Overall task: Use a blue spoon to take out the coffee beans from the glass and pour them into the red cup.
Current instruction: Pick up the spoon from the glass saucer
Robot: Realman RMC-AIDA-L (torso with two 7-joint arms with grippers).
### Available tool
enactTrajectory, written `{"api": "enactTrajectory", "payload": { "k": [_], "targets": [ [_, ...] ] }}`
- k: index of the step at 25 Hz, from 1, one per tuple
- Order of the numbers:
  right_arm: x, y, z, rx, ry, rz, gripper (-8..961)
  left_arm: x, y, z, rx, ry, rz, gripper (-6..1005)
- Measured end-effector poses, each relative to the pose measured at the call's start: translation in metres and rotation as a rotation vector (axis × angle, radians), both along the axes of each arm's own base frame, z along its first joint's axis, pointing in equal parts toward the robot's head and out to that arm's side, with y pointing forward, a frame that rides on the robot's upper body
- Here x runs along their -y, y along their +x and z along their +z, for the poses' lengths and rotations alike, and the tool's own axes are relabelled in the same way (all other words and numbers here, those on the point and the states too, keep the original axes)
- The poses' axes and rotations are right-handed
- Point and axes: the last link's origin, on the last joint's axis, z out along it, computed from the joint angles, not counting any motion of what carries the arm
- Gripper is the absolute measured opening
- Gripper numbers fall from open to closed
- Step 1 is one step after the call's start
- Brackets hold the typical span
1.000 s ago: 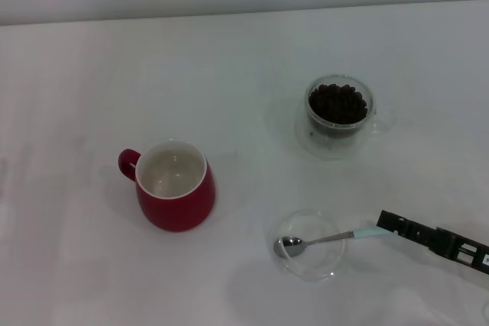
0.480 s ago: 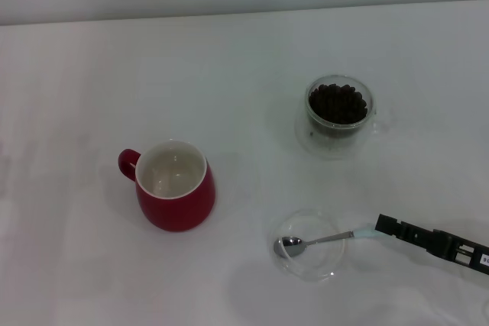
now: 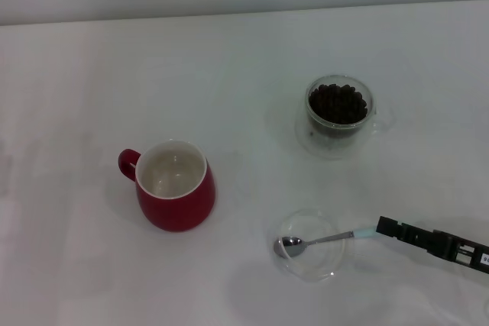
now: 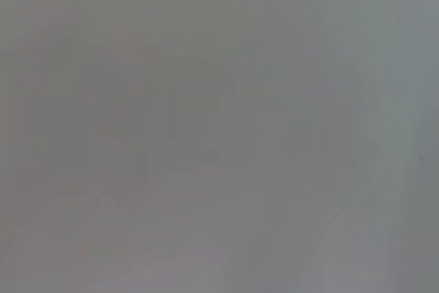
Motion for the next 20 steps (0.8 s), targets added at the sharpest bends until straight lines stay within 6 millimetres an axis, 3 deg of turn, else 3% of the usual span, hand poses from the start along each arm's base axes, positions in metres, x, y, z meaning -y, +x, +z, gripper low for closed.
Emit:
{"api": "enactTrajectory", "payload": {
  "k": [13,20],
  "targets": [
    [-0.0039,0.0006,-0.0006,0.020,-0.038,0.009,450,-0.0011,0.0018,-0.0010,0.012,0.004,-0.002,729],
    [-0.0052,0.0024,0.0007,0.024,-0.041,-0.003,350,-0.0024,0.0032,-0.0016,0.014,0.003,-0.006,730]
  ]
}}
